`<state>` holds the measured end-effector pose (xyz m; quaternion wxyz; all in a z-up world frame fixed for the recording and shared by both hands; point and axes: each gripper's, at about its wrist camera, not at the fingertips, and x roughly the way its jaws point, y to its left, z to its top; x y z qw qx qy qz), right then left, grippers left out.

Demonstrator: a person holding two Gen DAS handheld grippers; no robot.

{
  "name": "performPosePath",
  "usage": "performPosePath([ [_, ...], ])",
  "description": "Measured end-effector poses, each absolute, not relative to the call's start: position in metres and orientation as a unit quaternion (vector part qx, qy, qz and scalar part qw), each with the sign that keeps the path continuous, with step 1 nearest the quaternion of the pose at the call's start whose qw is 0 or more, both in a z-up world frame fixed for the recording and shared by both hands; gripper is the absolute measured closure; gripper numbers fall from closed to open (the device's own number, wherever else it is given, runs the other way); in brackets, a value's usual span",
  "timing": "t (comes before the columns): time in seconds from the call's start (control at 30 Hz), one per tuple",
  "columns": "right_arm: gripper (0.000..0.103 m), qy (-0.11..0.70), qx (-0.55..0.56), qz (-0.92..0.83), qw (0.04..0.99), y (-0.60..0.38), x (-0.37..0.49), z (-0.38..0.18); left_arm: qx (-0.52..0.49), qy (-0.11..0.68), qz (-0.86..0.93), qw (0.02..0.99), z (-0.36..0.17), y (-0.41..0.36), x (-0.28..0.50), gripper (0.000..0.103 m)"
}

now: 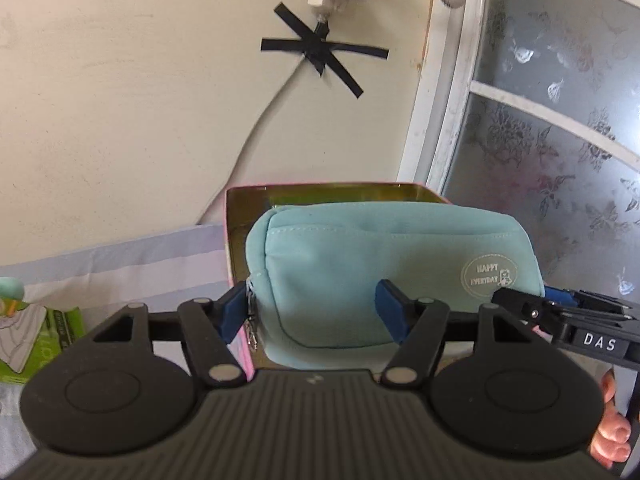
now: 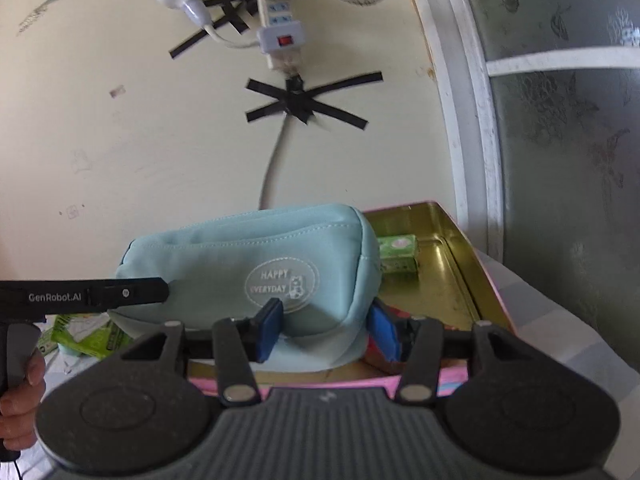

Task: Organize objects
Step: 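Lower the mint pencil case into the tin and open the left gripper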

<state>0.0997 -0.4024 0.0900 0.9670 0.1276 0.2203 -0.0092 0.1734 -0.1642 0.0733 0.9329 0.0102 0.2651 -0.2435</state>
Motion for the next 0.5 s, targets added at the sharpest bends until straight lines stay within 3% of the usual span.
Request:
performPosePath([
  [0.13, 0.055, 0.261, 0.1, -0.017, 0.96, -0.41, 0.119, 0.086, 0.008, 0.306, -0.239, 0.921, 0.06, -0.176, 0.193, 0.032],
  [0.2, 0.048, 0.285, 0.08, -0.018, 0.955, -0.411, 0.129, 0.086, 0.01, 0.326, -0.241, 0.914, 0.055, -0.182, 0.2, 0.03],
  [0.27, 0.031, 0.301, 0.07, -0.024, 0.951, -0.411, 0.137, 0.086, 0.021, 0.329, -0.237, 0.914, 0.053, -0.186, 0.201, 0.031],
  [0.37, 0.017, 0.277, 0.055, -0.053, 0.958, -0.409, 0.136, 0.091, 0.053, 0.302, -0.219, 0.926, 0.053, -0.188, 0.19, 0.029],
  [0.5, 0.017, 0.249, 0.085, -0.063, 0.963, -0.412, 0.13, 0.093, 0.042, 0.296, -0.214, 0.93, 0.059, -0.181, 0.185, 0.029],
])
